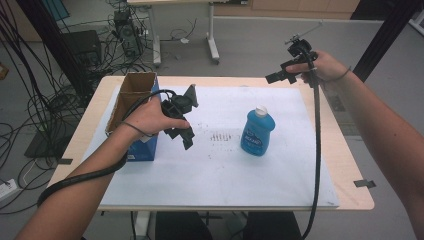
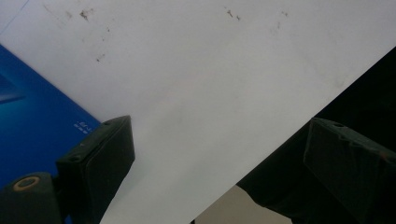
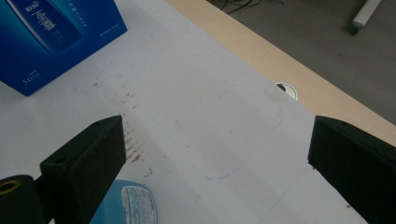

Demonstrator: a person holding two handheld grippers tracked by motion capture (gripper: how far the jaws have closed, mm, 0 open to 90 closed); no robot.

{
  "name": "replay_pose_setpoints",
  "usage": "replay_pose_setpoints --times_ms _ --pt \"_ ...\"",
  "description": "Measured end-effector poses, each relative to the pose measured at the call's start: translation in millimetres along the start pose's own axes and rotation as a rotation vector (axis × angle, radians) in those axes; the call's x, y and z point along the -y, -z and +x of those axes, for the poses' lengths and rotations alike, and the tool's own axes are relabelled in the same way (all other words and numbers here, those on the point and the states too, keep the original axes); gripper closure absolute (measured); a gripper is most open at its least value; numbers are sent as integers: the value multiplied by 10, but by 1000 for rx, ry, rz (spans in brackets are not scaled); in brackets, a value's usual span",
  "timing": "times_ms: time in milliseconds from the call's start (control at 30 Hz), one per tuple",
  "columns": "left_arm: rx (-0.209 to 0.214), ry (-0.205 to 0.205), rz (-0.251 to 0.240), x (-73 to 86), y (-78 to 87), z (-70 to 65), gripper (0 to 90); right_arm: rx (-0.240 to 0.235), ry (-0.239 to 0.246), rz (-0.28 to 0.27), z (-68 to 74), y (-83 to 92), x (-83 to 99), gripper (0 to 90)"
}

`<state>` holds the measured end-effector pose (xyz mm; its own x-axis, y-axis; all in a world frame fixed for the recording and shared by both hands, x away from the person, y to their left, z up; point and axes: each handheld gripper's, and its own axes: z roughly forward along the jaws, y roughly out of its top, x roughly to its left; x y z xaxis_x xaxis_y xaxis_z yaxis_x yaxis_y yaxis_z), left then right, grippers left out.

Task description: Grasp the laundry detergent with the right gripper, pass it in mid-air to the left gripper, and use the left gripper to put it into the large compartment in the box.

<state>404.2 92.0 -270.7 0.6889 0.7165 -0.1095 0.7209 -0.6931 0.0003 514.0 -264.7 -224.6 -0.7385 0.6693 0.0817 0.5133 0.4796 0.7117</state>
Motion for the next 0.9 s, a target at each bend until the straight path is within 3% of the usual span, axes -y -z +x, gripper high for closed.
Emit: replay_pose_setpoints --times_ms 267,500,900 --pt "-1 0 -4 -7 23 -5 90 7 -42 -41 -61 47 140 39" --pt "0 3 -10 6 25 -21 90 22 -38 -74 -74 85 272 40" --pt "1 -6 -11 7 35 -63 90 25 -54 -81 -115 152 588 41"
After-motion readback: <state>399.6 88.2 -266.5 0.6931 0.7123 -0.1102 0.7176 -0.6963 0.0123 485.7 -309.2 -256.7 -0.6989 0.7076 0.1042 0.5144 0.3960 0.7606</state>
